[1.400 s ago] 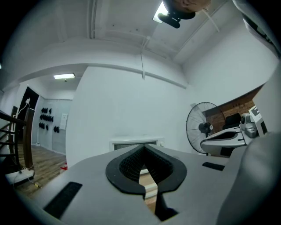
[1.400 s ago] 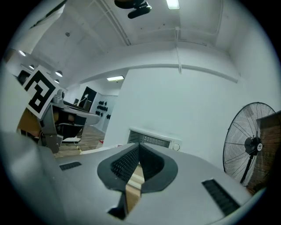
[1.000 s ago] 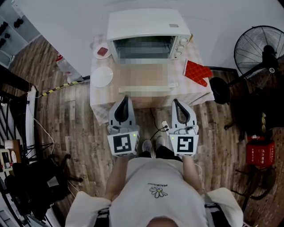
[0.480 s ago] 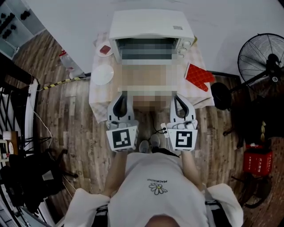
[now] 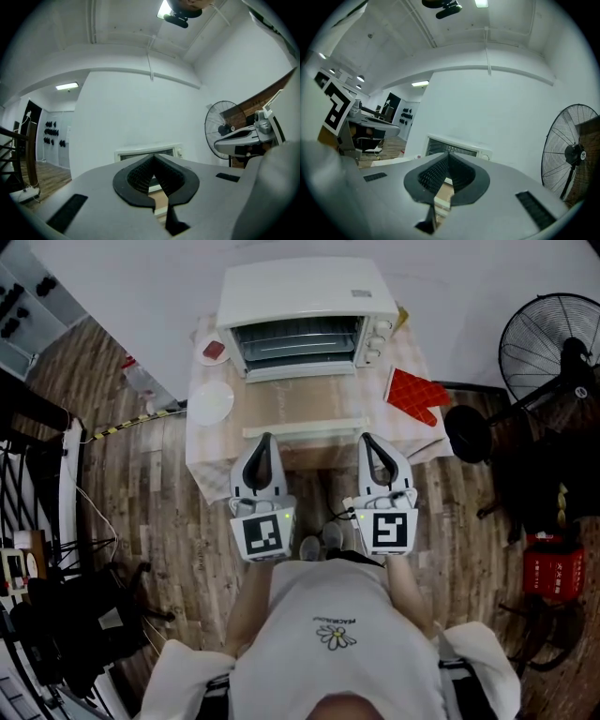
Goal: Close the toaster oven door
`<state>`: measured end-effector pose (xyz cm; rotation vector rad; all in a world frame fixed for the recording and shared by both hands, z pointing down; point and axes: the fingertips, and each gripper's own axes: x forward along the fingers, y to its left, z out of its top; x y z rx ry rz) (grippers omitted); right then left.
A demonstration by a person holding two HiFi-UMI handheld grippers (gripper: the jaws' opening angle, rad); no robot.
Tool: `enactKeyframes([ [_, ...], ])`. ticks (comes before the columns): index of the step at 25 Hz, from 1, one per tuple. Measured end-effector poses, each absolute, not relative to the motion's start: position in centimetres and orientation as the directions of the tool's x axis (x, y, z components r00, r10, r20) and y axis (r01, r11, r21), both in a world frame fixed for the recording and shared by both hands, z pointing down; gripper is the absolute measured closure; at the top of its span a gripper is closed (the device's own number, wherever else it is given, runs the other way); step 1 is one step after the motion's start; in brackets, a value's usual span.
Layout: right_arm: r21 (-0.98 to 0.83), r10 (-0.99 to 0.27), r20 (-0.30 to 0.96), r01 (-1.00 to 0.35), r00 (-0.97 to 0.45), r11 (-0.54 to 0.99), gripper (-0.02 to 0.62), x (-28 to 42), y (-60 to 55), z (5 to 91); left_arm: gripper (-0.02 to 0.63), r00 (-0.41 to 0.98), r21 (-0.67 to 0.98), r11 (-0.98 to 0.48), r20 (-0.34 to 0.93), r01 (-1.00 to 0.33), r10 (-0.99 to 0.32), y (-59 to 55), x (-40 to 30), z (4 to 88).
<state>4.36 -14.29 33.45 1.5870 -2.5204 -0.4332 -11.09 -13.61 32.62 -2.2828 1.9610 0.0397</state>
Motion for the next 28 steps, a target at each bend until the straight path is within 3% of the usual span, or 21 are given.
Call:
enactKeyframes([
  [7,0.314,-0.892,-0.025,-0.851,-0.450,0.421,0.586,4.1,-14.6,34.1,0.587,0.152,-0.048,-0.147,-0.118,-0.988,-0.981,-13.7,-10.8,32.5],
  [11,0.291,-0.894,-0.016,-0.857,-0.448,0.425,0.586,4.2,-14.7,34.4,0.514,0.181,-0.003,-0.182,-0.124,-0.983,-0.976,-14.3,-11.2,31.9],
  [17,0.280,-0.891,-0.011,-0.857,-0.453,0.432,0.586,4.4,-14.7,34.7,0.449,0.203,0.297,-0.231,-0.122,-0.926,-0.971,-15.1,-13.0,33.3],
  [22,0.272,-0.896,-0.008,-0.863,-0.445,0.426,0.586,4.8,-14.7,34.9,0.408,0.200,0.611,-0.207,-0.081,-0.764,-0.977,-16.0,-14.4,36.5],
  [28,0.284,-0.902,0.016,-0.863,-0.431,0.418,0.586,5.2,-14.8,35.4,0.367,0.183,0.772,-0.166,-0.066,-0.613,-0.981,-16.8,-15.6,39.4],
])
